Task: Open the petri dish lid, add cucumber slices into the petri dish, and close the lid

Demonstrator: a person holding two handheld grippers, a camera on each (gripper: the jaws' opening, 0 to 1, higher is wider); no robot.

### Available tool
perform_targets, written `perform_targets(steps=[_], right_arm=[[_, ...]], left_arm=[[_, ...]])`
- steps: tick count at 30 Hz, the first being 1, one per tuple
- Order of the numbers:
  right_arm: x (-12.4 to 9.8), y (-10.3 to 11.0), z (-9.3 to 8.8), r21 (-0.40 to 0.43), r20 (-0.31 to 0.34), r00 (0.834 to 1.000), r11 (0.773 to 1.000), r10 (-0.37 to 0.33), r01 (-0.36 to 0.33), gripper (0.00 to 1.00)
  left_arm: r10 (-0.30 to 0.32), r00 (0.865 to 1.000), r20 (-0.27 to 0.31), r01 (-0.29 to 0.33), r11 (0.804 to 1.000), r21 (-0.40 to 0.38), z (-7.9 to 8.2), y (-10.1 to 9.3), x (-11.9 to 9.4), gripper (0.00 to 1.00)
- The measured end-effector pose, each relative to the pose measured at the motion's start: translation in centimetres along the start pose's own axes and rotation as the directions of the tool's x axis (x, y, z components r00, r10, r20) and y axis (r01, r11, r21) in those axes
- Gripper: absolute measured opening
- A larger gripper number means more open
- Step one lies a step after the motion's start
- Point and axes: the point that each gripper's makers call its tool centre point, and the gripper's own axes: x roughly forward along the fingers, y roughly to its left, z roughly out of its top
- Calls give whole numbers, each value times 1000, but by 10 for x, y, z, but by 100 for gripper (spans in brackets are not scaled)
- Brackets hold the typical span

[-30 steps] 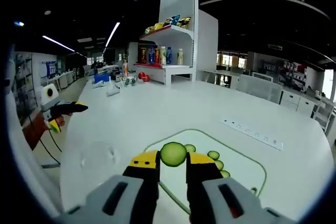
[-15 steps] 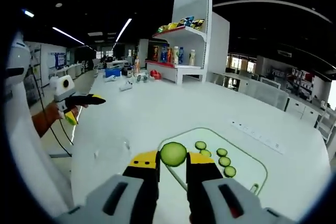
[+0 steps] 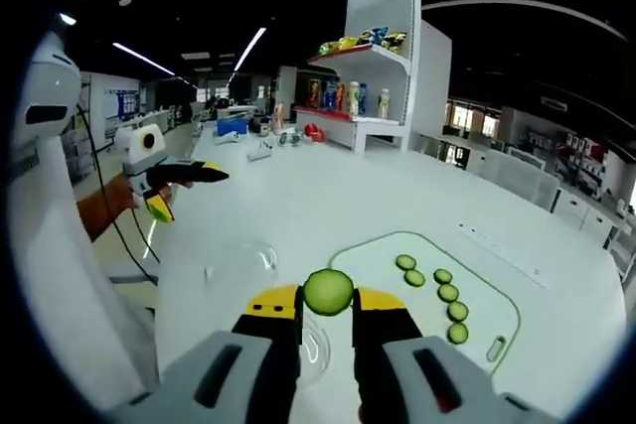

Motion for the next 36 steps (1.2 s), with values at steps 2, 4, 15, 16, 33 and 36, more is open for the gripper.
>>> perform_targets(steps=[2, 4, 15, 16, 33, 36], right_arm=[[1, 6, 0, -14, -8, 1000, 1000, 17, -17, 19], [1, 12, 0, -28, -16, 999, 999, 32, -33, 19], [8, 40, -9, -68, -77, 991, 991, 113, -118, 19], [9, 42, -10, -69, -82, 990, 990, 118, -124, 19], [23, 45, -52, 10, -164, 973, 987, 161, -162, 19], [25, 46, -59, 17, -179, 969, 986, 168, -168, 20]], left_arm=[[-1, 1000, -7, 1, 1000, 3, -2, -1, -1, 73], [-2, 1000, -12, 2, 1000, 5, -3, -2, -2, 73], [2, 1000, -13, -1, 1000, 17, -3, -4, -6, 73], [1, 1000, -16, -1, 1000, 20, -4, -5, -6, 73], [-5, 999, -43, 7, 999, 33, -11, -6, -6, 73], [-4, 999, -44, 5, 1000, 31, -12, -6, -6, 73]])
